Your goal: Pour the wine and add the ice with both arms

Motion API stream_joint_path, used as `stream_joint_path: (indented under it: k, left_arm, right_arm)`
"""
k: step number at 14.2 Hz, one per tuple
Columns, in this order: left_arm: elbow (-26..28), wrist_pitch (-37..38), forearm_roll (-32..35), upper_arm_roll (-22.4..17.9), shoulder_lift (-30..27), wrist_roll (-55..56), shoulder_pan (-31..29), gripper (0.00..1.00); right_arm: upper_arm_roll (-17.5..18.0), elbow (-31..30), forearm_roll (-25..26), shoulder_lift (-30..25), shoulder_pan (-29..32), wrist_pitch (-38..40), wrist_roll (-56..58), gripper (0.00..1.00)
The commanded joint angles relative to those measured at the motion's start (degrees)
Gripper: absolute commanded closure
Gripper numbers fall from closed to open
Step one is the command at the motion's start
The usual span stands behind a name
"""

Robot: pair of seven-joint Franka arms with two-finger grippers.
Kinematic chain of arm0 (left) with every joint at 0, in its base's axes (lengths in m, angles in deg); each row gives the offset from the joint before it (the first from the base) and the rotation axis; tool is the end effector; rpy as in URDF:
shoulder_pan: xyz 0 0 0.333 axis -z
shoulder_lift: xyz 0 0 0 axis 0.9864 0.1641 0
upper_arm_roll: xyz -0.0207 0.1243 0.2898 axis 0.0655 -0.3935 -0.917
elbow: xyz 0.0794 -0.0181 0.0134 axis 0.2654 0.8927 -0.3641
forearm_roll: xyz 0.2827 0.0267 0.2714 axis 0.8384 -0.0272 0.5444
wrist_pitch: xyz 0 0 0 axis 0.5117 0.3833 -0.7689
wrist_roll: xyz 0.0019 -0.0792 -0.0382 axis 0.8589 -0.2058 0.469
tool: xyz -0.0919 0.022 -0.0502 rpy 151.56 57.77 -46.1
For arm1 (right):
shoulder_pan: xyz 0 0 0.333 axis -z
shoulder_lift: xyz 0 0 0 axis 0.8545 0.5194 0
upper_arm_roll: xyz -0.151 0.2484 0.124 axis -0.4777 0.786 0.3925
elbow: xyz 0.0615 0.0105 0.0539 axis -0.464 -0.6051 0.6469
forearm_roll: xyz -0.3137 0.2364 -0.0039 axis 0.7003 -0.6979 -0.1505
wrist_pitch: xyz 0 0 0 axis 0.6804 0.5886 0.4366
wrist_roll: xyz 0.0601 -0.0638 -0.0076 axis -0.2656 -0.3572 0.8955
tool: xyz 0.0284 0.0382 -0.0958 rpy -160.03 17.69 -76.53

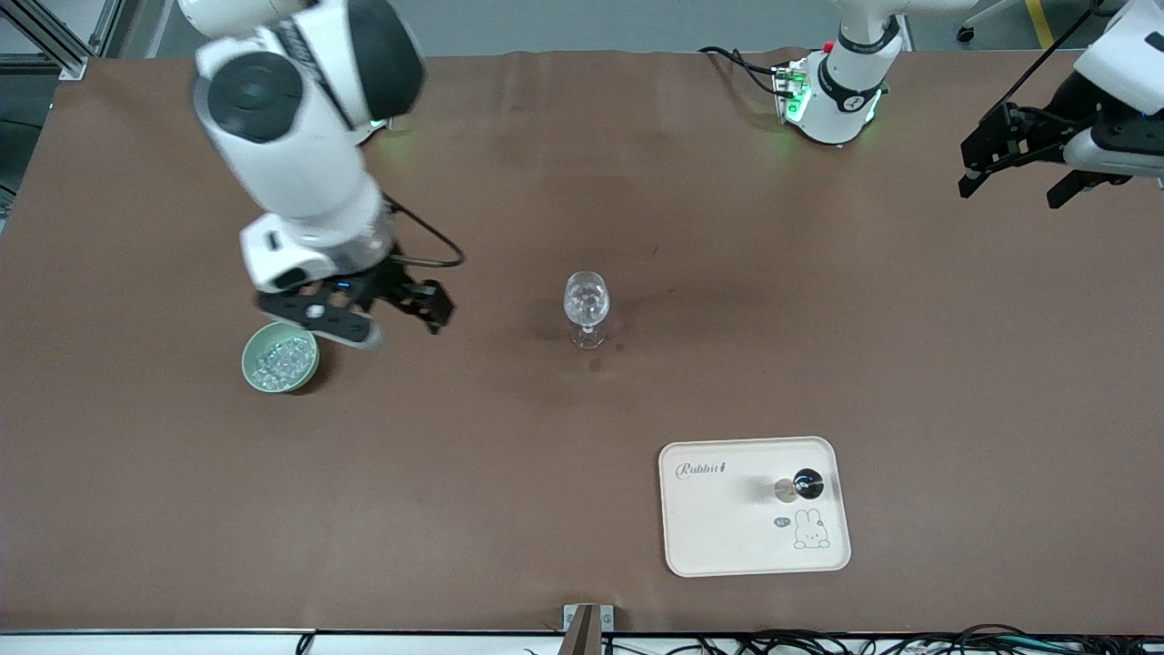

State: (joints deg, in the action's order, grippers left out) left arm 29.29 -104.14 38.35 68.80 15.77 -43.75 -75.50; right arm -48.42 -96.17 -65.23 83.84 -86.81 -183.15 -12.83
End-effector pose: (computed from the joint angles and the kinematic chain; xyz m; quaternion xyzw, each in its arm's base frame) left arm 0.5111 -0.0777 0.6719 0.9956 -0.0688 0.0604 0.0215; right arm 0.5943 0.2729 0.5695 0.9841 -0.1725 0.0415 0.0024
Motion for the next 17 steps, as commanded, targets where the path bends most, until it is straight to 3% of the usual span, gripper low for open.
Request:
stream_joint_path:
  k: [1, 3, 9, 11, 17]
  left_arm:
    - [-8.93, 2.68, 1.40, 0.27, 6.93, 0.63, -0.22, 0.00]
    - [-11.41, 4.36, 1.40, 0.18, 8.62, 0.02, -0.22, 0.00]
    - [-9.04, 4.89, 2.81, 0.27, 7.57, 0.72, 0.13, 0.00]
    - [-9.04, 4.81, 2.89, 0.18, 7.74, -0.15, 0.05, 0.00]
    - [-9.48, 5.76, 2.81, -0.52, 6.96, 0.81, 1.36, 0.00]
  right_arm:
    - [1.00, -3.57, 1.22, -5.68, 5.84, 2.93, 5.67, 0.00]
    - [1.00, -6.04, 1.22, -9.11, 9.72, 3.72, 10.68, 0.00]
    - [1.61, -6.58, 0.35, -15.09, 23.34, 12.78, 29.31, 0.00]
    - [3.80, -7.10, -0.01, -15.89, 27.90, 12.87, 33.11, 0.00]
    - [4.78, -8.51, -0.80, -17.03, 31.35, 11.47, 37.33, 0.00]
